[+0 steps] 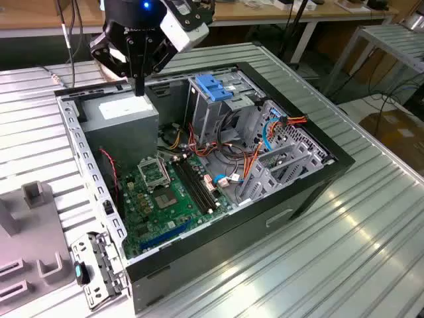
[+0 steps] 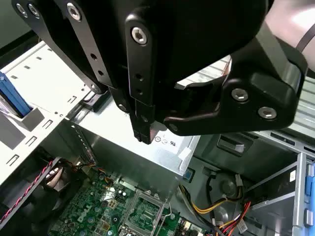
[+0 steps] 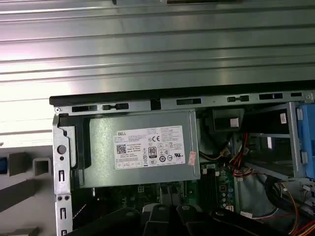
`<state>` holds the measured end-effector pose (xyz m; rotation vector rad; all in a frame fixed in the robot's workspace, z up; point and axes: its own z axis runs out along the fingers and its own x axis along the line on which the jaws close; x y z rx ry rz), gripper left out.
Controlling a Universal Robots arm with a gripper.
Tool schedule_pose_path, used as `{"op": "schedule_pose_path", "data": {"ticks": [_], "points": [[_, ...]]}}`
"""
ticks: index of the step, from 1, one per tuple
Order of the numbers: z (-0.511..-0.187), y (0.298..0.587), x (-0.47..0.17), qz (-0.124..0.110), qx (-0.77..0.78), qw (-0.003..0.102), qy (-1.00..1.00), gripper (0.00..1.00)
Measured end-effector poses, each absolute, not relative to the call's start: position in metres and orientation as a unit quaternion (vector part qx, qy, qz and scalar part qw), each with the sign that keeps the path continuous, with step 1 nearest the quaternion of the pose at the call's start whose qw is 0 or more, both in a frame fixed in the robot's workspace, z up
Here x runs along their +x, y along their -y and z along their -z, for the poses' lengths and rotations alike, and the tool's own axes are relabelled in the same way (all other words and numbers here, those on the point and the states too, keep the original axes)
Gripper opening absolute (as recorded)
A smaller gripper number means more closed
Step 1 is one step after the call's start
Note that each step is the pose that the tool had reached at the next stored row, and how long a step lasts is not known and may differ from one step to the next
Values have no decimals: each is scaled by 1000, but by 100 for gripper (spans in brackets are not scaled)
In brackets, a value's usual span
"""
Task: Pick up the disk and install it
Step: 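Reach for the disk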
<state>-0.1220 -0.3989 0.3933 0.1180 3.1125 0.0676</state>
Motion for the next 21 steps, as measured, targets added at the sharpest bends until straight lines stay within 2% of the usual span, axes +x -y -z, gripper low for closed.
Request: {"op": "schedule_pose_path", "data": {"ticks": [21], "points": [[-393, 399, -138, -22, 38, 13, -999, 11]]}}
